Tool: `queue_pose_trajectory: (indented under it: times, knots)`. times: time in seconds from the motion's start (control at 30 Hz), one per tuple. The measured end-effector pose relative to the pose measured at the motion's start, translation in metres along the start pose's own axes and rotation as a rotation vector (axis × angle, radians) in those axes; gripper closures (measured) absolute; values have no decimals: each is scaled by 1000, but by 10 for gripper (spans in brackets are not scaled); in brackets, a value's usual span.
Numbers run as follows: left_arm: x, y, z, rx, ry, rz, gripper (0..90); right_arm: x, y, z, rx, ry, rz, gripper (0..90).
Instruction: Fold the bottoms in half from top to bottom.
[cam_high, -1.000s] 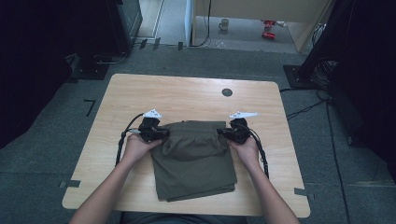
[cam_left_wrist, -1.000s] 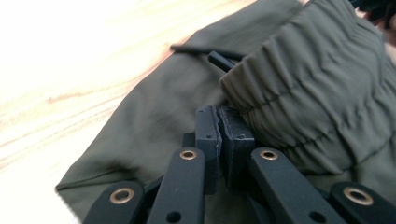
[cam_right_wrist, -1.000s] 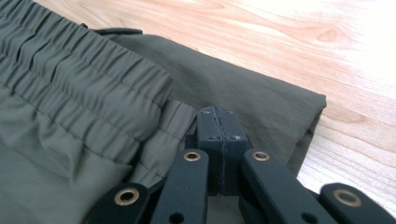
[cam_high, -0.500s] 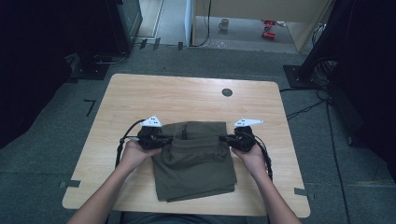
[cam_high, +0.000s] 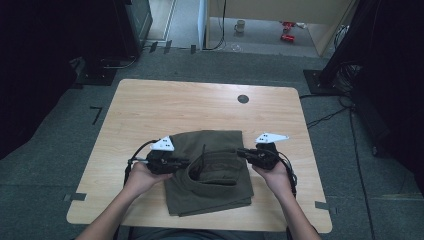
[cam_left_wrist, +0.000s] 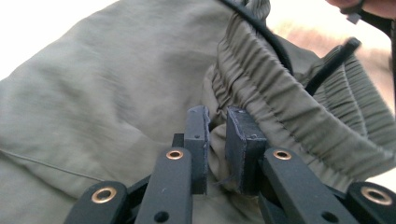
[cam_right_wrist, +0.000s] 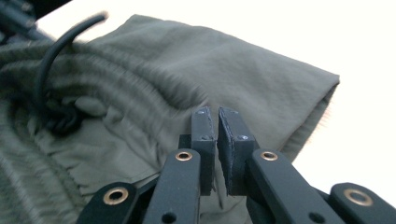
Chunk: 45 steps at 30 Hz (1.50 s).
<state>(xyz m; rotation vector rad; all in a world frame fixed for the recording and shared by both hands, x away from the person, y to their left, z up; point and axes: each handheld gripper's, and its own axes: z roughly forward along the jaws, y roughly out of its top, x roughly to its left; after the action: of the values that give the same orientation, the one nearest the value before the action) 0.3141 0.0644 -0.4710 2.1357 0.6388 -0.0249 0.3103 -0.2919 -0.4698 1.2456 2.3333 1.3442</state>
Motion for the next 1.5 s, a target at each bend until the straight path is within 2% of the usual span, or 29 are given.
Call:
queue_pose_trajectory:
  times: [0.17, 0.27, 0.4, 0.5, 0.57, 0.67, 0.77, 0.83, 0.9, 1.0, 1.1, 1.13, 1.2, 1.23, 1.33, 1.37, 1.5]
  knots:
    - [-7, -5, -1, 11, -11, 4, 779, -4, 0, 4, 14, -32, 2, 848]
    - [-9, -7, -3, 10, -9, 5, 770, -4, -1, 7, 24, -27, -1, 848]
    - [-10, -9, -6, 7, 7, -1, 734, 1, -3, 9, 46, -5, -2, 841]
    - [-10, -11, -6, 8, 23, -4, 697, 8, -7, 13, 67, 12, -20, 828]
    - [-10, -12, -6, 8, 42, -1, 661, 13, -9, 16, 81, 19, -40, 821]
    - [-10, -13, -5, 16, 70, 6, 608, 20, -12, 16, 93, 46, -41, 803]
    - [-12, -15, -4, 24, 72, 6, 590, 28, -16, 18, 121, 82, -44, 790]
    - [-14, -16, -2, 28, 71, 4, 555, 34, -21, 20, 139, 101, -64, 782]
    - [-17, -18, -1, 33, 67, 5, 521, 40, -24, 21, 161, 125, -79, 745]
    - [-20, -21, -1, 41, 50, 8, 463, 48, -29, 22, 162, 146, -94, 669]
    - [-20, -25, -1, 53, 38, -10, 418, 51, -34, 23, 150, 177, -98, 588]
    - [-20, -27, 0, 64, 35, -22, 395, 52, -35, 24, 149, 181, -107, 536]
    - [-18, -30, 1, 83, 41, -43, 389, 54, -37, 27, 161, 182, -128, 524]
    - [-16, -30, 2, 91, 43, -48, 386, 56, -39, 28, 163, 172, -155, 522]
    - [-11, -32, 7, 125, 75, -55, 383, 58, -40, 32, 159, 146, -197, 515]
    - [-8, -33, 10, 136, 94, -46, 394, 58, -40, 33, 161, 143, -200, 517]
    - [-1, -33, 13, 114, 101, -40, 421, 54, -40, 39, 172, 139, -170, 535]
